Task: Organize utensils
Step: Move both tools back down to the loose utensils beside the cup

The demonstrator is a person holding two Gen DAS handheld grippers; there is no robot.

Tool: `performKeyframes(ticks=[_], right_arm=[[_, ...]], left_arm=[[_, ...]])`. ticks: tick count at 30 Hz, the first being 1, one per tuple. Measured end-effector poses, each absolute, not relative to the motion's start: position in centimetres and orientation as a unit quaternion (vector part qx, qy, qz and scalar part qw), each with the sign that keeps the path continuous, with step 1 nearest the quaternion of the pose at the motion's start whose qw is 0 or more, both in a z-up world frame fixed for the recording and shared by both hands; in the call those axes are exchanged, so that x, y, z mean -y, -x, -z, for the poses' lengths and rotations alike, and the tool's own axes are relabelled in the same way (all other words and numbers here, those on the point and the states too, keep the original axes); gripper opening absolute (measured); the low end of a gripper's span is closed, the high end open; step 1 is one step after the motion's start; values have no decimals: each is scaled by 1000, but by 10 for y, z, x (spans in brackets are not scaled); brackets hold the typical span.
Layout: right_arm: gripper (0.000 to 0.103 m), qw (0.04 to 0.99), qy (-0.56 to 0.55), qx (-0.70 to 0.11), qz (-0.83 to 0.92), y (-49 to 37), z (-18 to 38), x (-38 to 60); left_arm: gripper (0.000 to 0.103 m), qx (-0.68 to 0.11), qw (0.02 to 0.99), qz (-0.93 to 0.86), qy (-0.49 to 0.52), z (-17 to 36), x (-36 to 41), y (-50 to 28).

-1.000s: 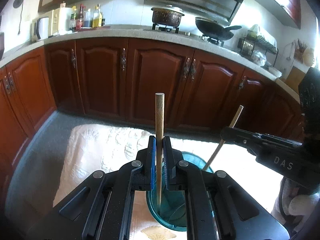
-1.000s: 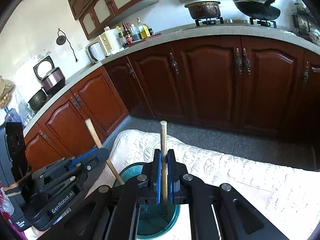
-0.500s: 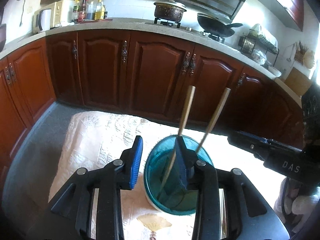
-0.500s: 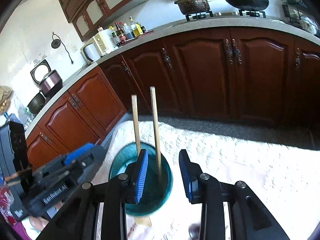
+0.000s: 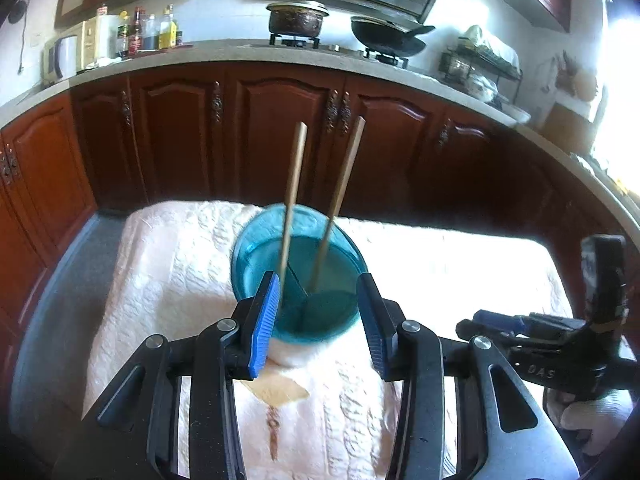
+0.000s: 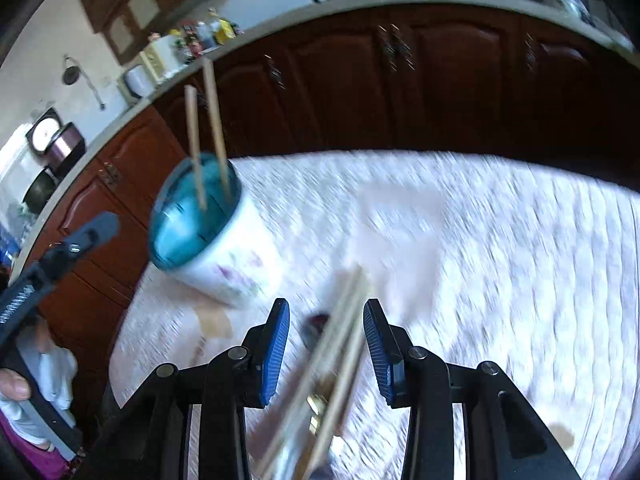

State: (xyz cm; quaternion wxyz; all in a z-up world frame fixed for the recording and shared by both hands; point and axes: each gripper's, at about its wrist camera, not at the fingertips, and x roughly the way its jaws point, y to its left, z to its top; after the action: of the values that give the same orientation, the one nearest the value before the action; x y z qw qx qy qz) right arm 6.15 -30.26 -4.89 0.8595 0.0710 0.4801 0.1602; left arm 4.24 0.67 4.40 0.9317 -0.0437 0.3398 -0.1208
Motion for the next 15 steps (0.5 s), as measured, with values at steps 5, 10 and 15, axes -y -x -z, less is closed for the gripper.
performKeyframes(ticks=[5,10,15], right_arm=[[37,848,-81,-508,-133,-52,80,320],[36,834,-99,-527,-129,-54,107,323],[30,827,-97,-537,-137,-62,122,311]], left_arm=[[42,-360,923,132,42,-28,2,-26],[42,-392,909,137,41,-3,8,-14],[42,-422,895,140,41,19,15,-10]])
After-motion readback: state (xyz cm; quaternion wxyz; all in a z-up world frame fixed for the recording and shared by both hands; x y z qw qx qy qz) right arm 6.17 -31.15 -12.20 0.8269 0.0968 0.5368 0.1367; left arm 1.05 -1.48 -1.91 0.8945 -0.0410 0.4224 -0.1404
